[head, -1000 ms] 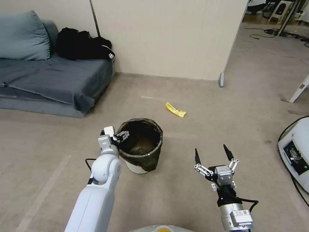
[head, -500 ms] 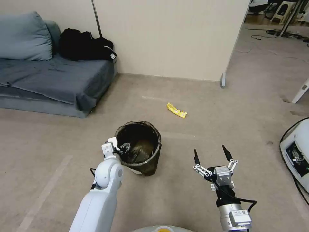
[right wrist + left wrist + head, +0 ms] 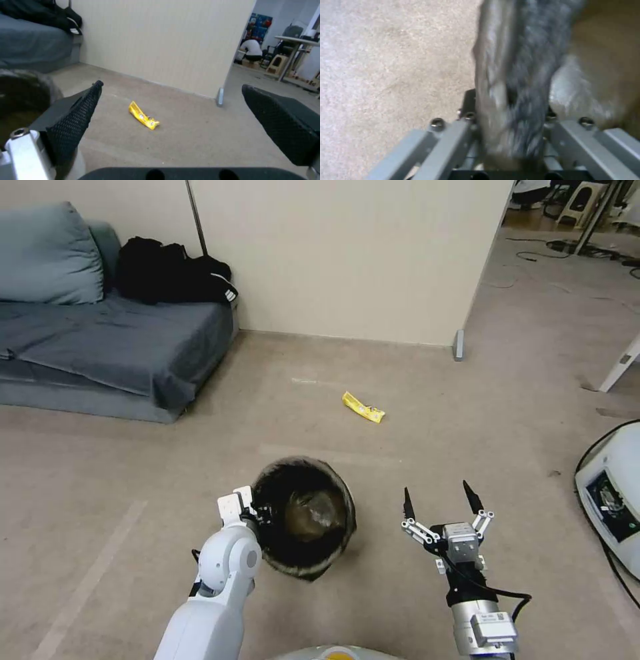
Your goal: Pick up the trash bin, then pick up the garbage from the floor and place it into the trash bin.
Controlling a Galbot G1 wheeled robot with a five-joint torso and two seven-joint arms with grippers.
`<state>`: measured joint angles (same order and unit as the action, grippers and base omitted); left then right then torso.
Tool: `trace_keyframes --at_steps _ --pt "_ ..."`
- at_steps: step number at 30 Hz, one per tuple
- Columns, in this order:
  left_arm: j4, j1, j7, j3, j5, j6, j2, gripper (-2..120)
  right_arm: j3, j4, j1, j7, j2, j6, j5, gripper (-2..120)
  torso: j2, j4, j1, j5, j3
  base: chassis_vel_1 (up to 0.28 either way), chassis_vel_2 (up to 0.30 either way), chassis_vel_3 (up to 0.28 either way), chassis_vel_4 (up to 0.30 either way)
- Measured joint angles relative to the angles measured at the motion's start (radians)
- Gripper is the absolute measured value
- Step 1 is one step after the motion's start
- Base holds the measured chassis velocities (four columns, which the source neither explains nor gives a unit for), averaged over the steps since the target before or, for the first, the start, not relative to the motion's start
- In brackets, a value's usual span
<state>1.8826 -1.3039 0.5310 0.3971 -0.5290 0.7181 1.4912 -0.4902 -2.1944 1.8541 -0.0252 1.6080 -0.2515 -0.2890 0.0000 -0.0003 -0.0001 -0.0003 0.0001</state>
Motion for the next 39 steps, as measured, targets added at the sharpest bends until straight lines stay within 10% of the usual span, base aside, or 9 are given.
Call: trace_keyframes --at_steps 17,39 --pt "0.064 -0.049 0.002 0.017 0.054 -0.058 0.034 0 -0.020 0.008 -0.025 -0.011 0.000 -0.105 -0.059 100 0.000 0.0004 0.000 0.0004 0.000 0.000 0.000 0.000 0.000" --pt "0.499 -0.351 -0.038 0.000 0.201 -0.145 0.013 0 -0.009 0.019 -0.034 -0.002 0.000 -0.130 -0.013 100 0.000 0.0003 0.000 0.0003 0.000 0.000 0.000 0.000 0.000"
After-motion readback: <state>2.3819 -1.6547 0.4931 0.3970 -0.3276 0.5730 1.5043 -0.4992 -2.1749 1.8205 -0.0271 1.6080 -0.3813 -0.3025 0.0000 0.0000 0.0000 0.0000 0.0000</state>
